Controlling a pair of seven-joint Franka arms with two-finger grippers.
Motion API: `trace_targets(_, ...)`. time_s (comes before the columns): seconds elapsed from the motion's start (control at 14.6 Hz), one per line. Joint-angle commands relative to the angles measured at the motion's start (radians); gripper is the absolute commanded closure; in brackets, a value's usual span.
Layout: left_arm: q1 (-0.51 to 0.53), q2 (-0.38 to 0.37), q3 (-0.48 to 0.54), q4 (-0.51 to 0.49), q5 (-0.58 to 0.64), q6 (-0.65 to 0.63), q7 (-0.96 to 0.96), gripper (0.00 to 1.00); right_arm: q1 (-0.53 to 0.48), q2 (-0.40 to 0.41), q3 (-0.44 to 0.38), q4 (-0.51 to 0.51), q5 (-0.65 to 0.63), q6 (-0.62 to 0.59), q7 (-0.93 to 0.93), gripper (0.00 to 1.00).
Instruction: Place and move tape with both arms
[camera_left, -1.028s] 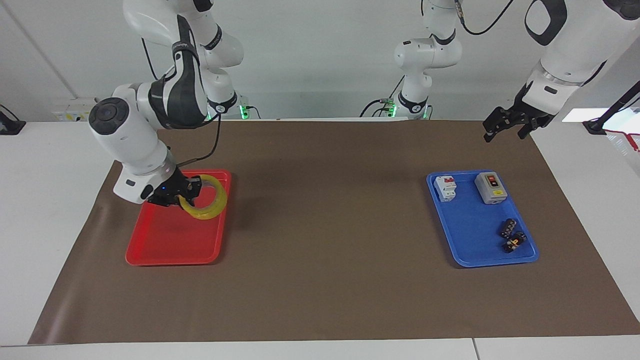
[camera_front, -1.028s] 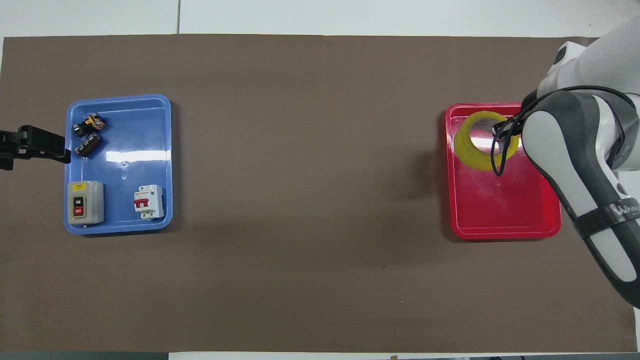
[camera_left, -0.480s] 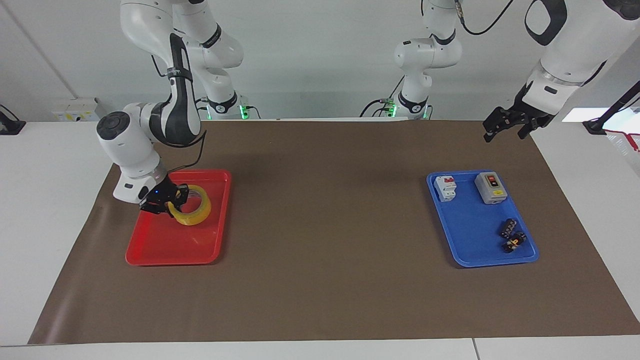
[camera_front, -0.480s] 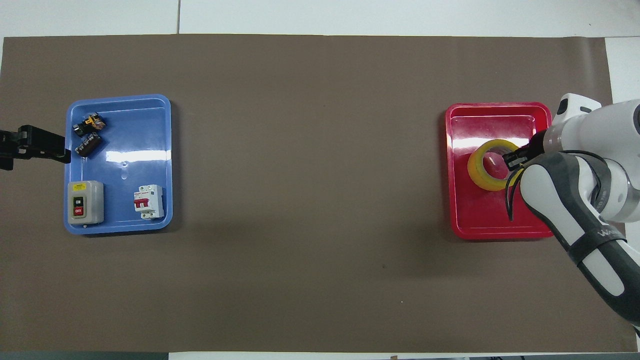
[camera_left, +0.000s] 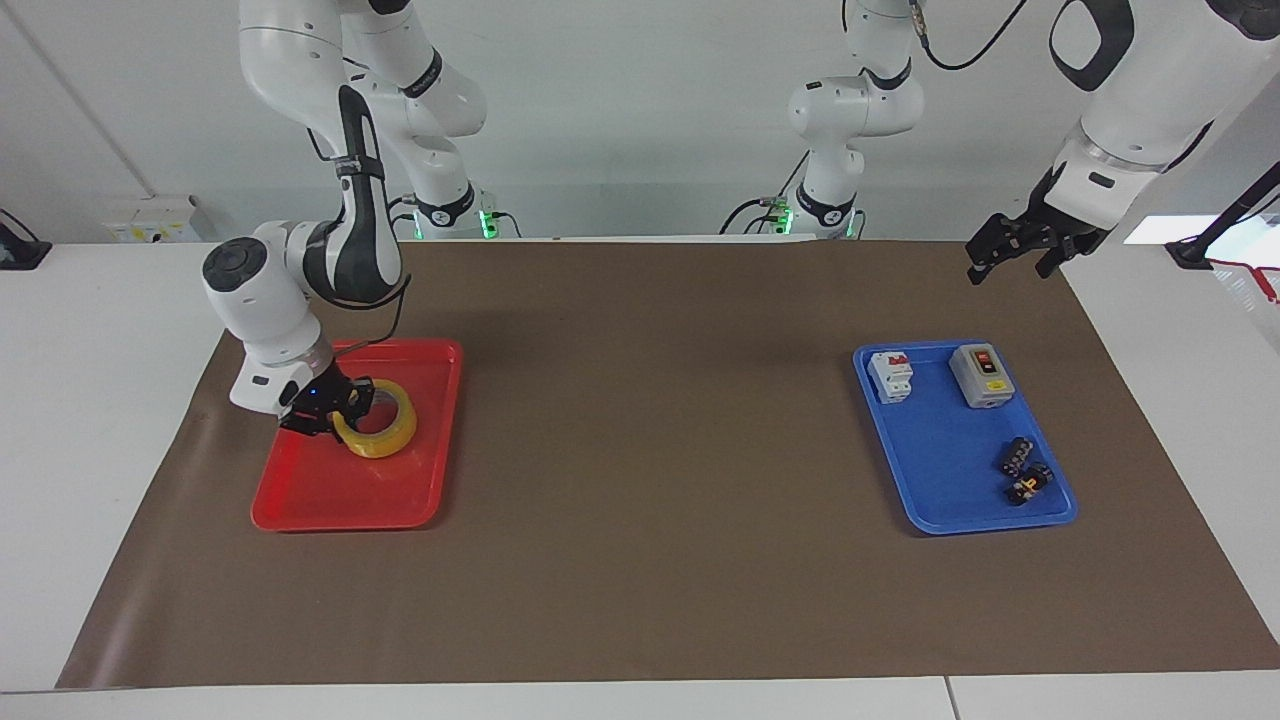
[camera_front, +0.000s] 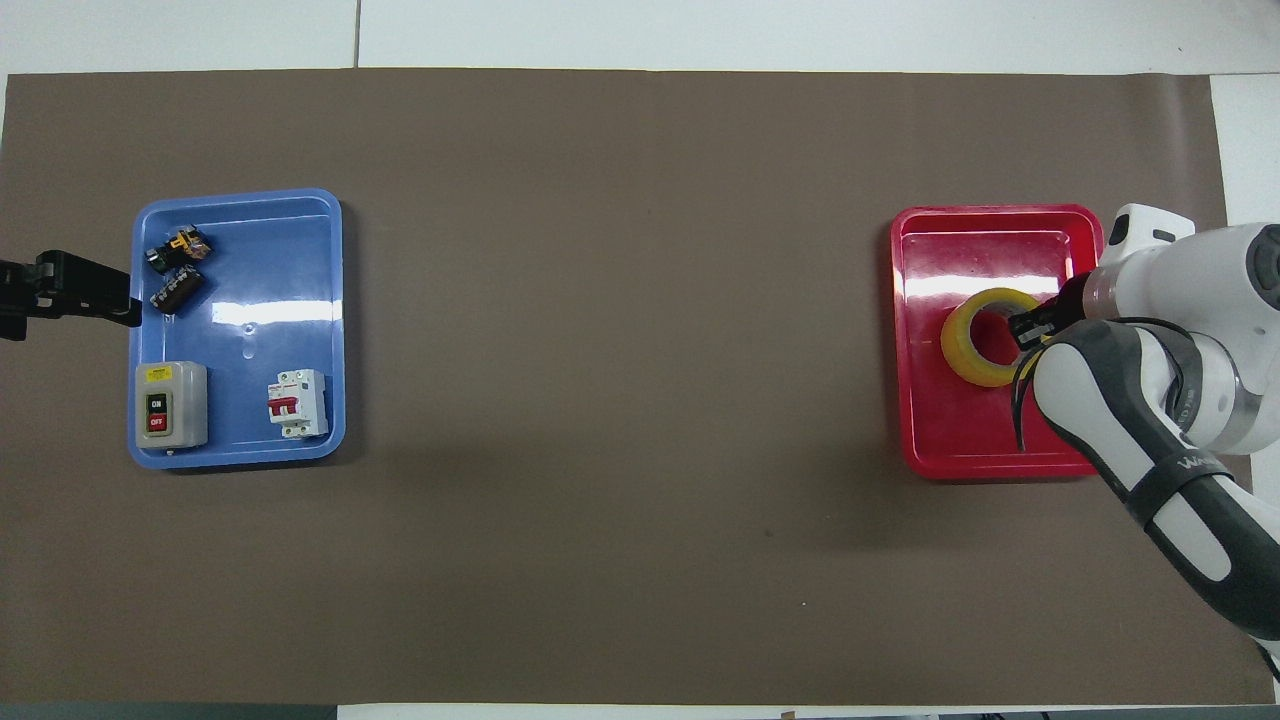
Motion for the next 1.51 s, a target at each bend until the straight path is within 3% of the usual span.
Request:
trace_targets(0.0, 0.003, -0.019, 0.001, -0.017, -0.018, -0.002, 0.008, 0.00, -0.018, -0.016, 0.012, -0.017, -0.013, 0.022, -0.014, 0.87)
trace_targets(0.07, 0.003, -0.019, 0.001, -0.017, -0.018, -0.002, 0.008, 0.00, -0.018, -0.016, 0.012, -0.017, -0.013, 0.017, -0.013, 0.31)
trace_targets(0.14, 0.003, -0.019, 0.001, -0.017, -0.018, -0.002, 0.008, 0.00, -0.020, -0.016, 0.014, -0.009, -0.013, 0.006, -0.011, 0.00)
trace_targets(0.41, 0.003, -0.019, 0.001, -0.017, -0.018, -0.002, 0.008, 0.00, -0.006, -0.051, 0.015, 0.049, -0.013, -0.062, 0.064, 0.00)
trace_targets(0.69, 0.003, -0.017, 0.001, -0.017, -0.018, -0.002, 0.008, 0.00, 0.064, -0.070, 0.017, 0.245, -0.021, -0.340, 0.341, 0.00)
trace_targets(0.96, 0.003, -0.019, 0.001, -0.017, -0.018, 0.000, 0.008, 0.00, 0.129, -0.110, 0.023, 0.404, -0.079, -0.542, 0.645, 0.00)
trace_targets(1.44, 0.003, -0.019, 0.001, -0.017, -0.018, 0.000, 0.008, 0.00, 0.117, -0.131, 0.017, 0.687, -0.024, -0.904, 0.751, 0.00)
